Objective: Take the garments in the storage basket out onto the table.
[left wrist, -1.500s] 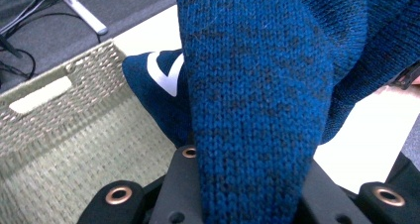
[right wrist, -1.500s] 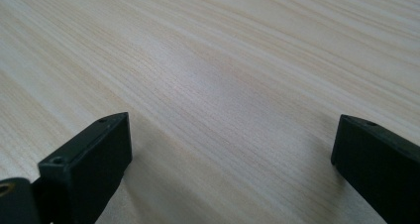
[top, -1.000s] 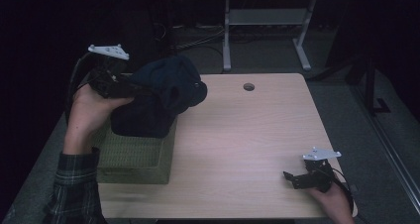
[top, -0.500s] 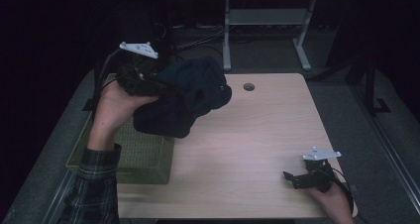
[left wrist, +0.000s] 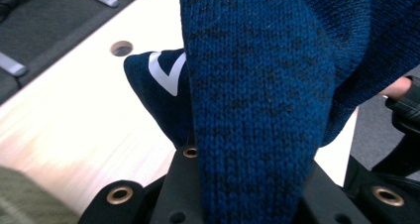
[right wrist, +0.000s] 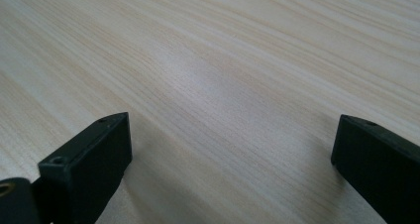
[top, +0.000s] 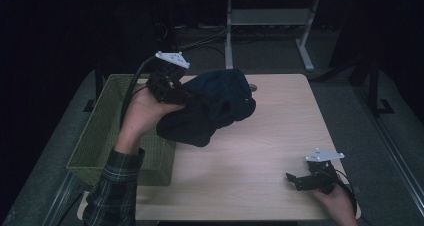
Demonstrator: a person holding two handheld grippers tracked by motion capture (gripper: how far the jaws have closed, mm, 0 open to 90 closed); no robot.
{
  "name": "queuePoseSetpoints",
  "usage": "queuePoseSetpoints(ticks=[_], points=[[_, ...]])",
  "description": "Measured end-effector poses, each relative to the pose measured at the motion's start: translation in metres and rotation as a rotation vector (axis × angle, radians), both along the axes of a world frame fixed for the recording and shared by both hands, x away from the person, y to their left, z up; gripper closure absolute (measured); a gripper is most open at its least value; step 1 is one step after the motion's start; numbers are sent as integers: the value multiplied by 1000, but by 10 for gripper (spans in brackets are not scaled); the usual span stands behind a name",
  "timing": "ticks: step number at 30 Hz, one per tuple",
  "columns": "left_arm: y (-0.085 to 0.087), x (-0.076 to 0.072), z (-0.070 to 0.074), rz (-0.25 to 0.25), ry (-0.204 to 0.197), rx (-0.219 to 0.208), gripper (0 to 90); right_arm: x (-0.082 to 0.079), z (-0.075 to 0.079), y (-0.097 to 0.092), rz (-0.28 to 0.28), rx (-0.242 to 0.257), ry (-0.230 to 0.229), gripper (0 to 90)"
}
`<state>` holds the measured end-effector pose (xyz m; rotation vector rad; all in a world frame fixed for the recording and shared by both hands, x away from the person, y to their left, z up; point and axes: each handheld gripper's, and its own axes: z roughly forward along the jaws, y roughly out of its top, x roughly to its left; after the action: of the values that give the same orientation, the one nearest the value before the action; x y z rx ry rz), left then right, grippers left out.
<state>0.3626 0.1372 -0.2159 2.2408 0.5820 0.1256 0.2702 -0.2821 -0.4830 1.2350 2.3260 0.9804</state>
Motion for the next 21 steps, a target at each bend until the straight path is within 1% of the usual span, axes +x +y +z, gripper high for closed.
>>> queuePoseSetpoints(ticks=[3,4,7,11,12,13,16,21], points=[[-10,1,-9,-20,14,-5,821,0,0,0,0,0,0,20],[-10,1,-9,-20,14,-5,820,0,0,0,0,0,0,20],[-24,2,-21,-45,38,-7,820,0,0,0,-1,2,1,20],[-39,2,-33,-67,61,-7,821,0,0,0,0,2,1,20],[-39,2,-33,-67,61,-7,820,0,0,0,0,2,1,20],[-45,1,-40,-80,75,-8,820,0,0,0,-1,3,1,20],[-56,0,-49,-101,93,-15,820,0,0,0,-2,4,2,20],[-77,-3,-66,-137,115,-5,820,0,0,0,-2,3,2,20]])
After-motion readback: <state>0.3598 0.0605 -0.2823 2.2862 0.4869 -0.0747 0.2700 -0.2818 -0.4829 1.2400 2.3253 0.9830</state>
